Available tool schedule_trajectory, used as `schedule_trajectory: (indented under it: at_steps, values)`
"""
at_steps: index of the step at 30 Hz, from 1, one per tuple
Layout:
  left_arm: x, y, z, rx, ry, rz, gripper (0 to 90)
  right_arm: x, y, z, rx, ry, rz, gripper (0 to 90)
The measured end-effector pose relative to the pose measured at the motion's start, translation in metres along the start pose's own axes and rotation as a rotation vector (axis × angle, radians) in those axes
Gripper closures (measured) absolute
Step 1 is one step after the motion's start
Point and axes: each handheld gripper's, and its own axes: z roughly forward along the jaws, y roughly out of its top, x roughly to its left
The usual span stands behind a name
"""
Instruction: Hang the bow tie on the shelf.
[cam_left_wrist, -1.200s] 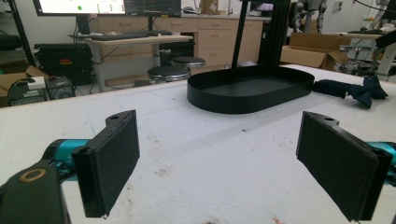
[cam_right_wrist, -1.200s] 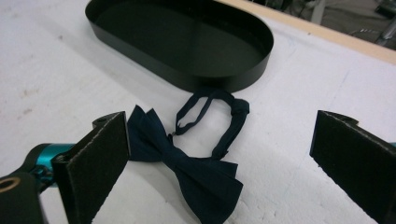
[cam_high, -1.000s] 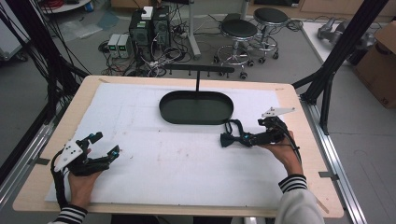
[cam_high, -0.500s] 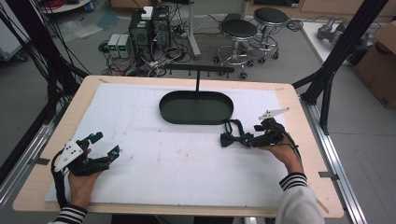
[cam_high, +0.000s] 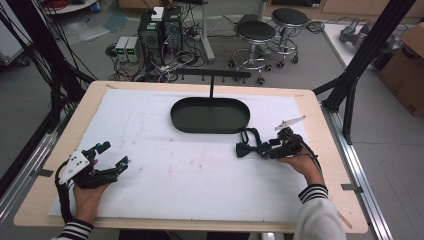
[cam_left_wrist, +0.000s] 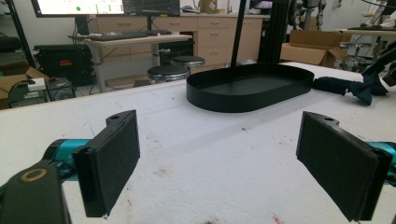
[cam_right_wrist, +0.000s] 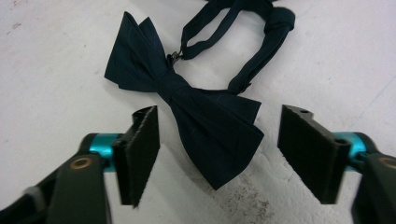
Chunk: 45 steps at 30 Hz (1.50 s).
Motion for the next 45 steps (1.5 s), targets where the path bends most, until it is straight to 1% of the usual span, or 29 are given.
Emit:
schedule_trajectory:
  at_steps: [2,3,8,11,12,13,15,16,17,18,19,20,21,22,23,24,25,26,29,34,41,45]
  values:
    - [0.0000,0.0001,0.0000,0.001,-0.002,0.003,14.1,-0.0010,0.0001,0.0009,0.008,-0.003,0.006,36.8]
    - [-0.0001,0.0001,0.0001,0.002,-0.001,0.004,14.1,-0.0019,-0.0001,0.0016,0.007,0.007,0.006,37.7]
    - [0.0001,0.0001,0.0003,0.001,0.001,-0.002,14.4,-0.0035,-0.0005,0.0040,0.017,0.013,0.011,38.1]
    - [0.0001,0.0001,0.0002,0.002,-0.001,0.001,14.8,-0.0053,-0.0010,0.0062,0.026,0.011,0.019,40.0]
    - [0.0000,0.0001,0.0003,0.002,-0.001,0.004,14.8,-0.0053,-0.0009,0.0065,0.028,0.011,0.023,42.1]
    - [0.0000,0.0001,0.0003,0.002,-0.001,0.004,14.8,-0.0057,-0.0009,0.0070,0.030,0.028,0.021,48.1]
    - [-0.0001,0.0001,0.0002,0.003,-0.001,0.003,14.8,-0.0055,-0.0008,0.0073,0.033,0.031,0.020,48.6]
    - [-0.0002,0.0000,0.0002,0.002,-0.002,0.002,14.8,-0.0054,-0.0008,0.0084,0.032,0.026,0.023,51.8]
    - [-0.0001,0.0001,0.0002,0.002,-0.001,0.004,14.8,-0.0053,-0.0008,0.0085,0.036,0.031,0.028,54.6]
    - [-0.0001,0.0002,0.0002,0.003,-0.002,0.004,14.8,-0.0053,-0.0008,0.0085,0.036,0.031,0.028,54.6]
    - [-0.0002,0.0001,0.0002,0.002,-0.002,0.003,14.8,-0.0050,-0.0007,0.0091,0.037,0.026,0.036,58.2]
    - [-0.0002,0.0001,0.0003,0.002,-0.002,0.002,14.8,-0.0050,-0.0007,0.0091,0.037,0.026,0.036,58.2]
    - [-0.0001,0.0001,0.0002,0.003,-0.001,0.005,14.8,-0.0048,-0.0005,0.0091,0.037,0.024,0.029,61.5]
    - [-0.0001,0.0001,0.0002,0.003,-0.001,0.005,14.8,-0.0048,-0.0005,0.0091,0.037,0.024,0.029,61.5]
    - [-0.0003,0.0000,0.0003,0.002,-0.002,0.002,14.8,-0.0043,-0.0002,0.0086,0.037,0.021,0.031,65.8]
    - [-0.0002,0.0001,0.0002,0.002,-0.001,0.004,14.8,-0.0043,-0.0002,0.0086,0.037,0.021,0.031,65.8]
    - [-0.0003,0.0001,0.0003,0.002,-0.002,0.003,14.8,-0.0040,0.0000,0.0077,0.034,0.014,0.025,69.9]
    - [-0.0003,0.0001,0.0002,0.003,-0.002,0.003,14.8,-0.0040,0.0000,0.0077,0.034,0.014,0.025,69.9]
    - [-0.0003,0.0001,0.0001,0.003,-0.002,0.005,14.8,-0.0033,-0.0001,0.0051,0.036,0.001,0.022,79.6]
    - [-0.0005,0.0002,0.0001,0.005,-0.003,0.010,14.8,-0.0022,0.0001,0.0049,0.036,0.001,0.015,82.7]
    - [-0.0009,0.0001,0.0003,0.004,-0.001,0.013,14.9,-0.0017,0.0004,0.0047,0.032,-0.002,-0.002,83.8]
    - [-0.0010,0.0001,0.0002,0.005,-0.001,0.014,14.9,-0.0006,0.0003,0.0029,0.025,0.013,-0.012,83.9]
